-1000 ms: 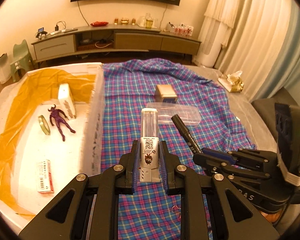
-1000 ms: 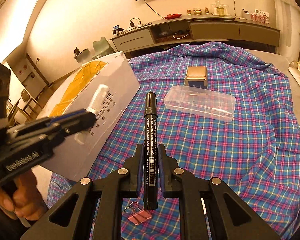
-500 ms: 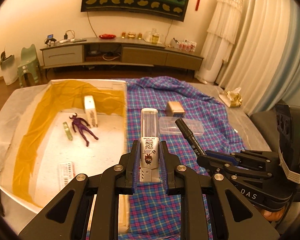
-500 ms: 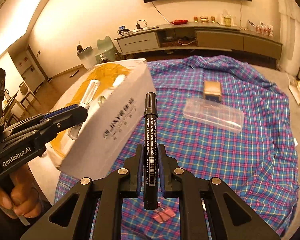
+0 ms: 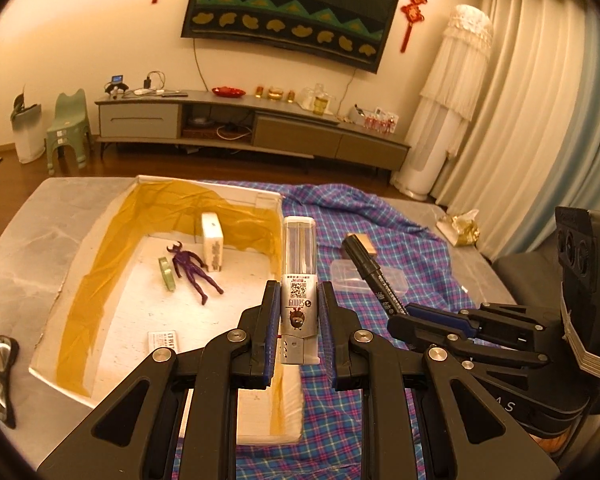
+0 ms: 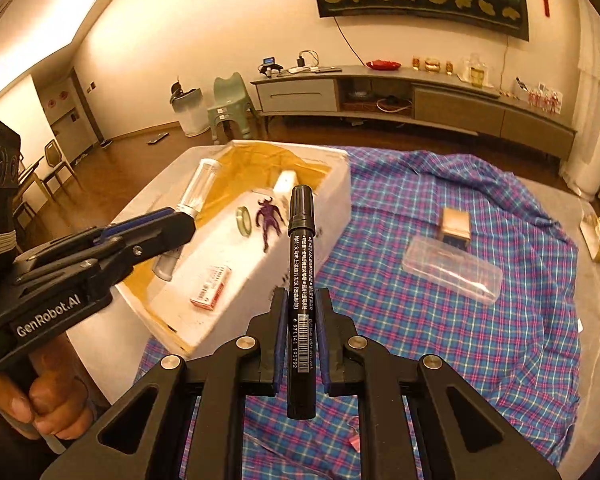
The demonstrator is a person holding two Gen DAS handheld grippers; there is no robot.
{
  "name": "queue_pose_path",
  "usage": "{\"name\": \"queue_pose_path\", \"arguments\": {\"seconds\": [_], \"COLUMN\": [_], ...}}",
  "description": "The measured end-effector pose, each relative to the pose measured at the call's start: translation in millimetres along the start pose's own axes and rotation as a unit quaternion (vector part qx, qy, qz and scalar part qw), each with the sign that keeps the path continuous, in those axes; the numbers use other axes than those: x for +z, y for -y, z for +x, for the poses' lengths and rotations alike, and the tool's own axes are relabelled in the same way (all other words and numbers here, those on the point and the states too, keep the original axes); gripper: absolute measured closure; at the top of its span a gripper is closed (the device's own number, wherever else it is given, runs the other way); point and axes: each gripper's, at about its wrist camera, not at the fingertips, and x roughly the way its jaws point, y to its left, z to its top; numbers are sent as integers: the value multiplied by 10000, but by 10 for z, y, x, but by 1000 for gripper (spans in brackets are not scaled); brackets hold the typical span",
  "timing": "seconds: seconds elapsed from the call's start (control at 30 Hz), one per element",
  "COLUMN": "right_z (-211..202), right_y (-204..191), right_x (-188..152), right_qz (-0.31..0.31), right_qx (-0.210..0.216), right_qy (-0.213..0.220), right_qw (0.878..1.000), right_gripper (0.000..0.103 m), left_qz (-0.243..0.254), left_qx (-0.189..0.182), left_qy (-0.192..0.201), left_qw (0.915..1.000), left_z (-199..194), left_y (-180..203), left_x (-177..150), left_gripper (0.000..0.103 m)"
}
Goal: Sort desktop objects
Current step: 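Carry the white tube and black marker over the cardboard box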
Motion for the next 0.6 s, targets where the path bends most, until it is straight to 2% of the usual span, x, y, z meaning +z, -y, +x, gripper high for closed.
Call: {"name": "queue_pose_path", "arguments": {"seconds": [0.27, 0.6], "right_z": [-74, -79], "right_y": [-261, -511], "right_x": [177, 387], "right_qz": [-271, -652], "right_qx": [-15, -22], "right_qy": [102, 150], "right_qw": [9996, 9978], "right_gripper": [88, 88], "left_qz": [-350, -830], "left_qx": [-208, -285], "left_qy": [-19, -25], "left_qw": [9992, 9961], "left_z": [-66, -133], "left_y": [-216, -570], "left_x": [15, 24], "left_gripper": [83, 83]}}
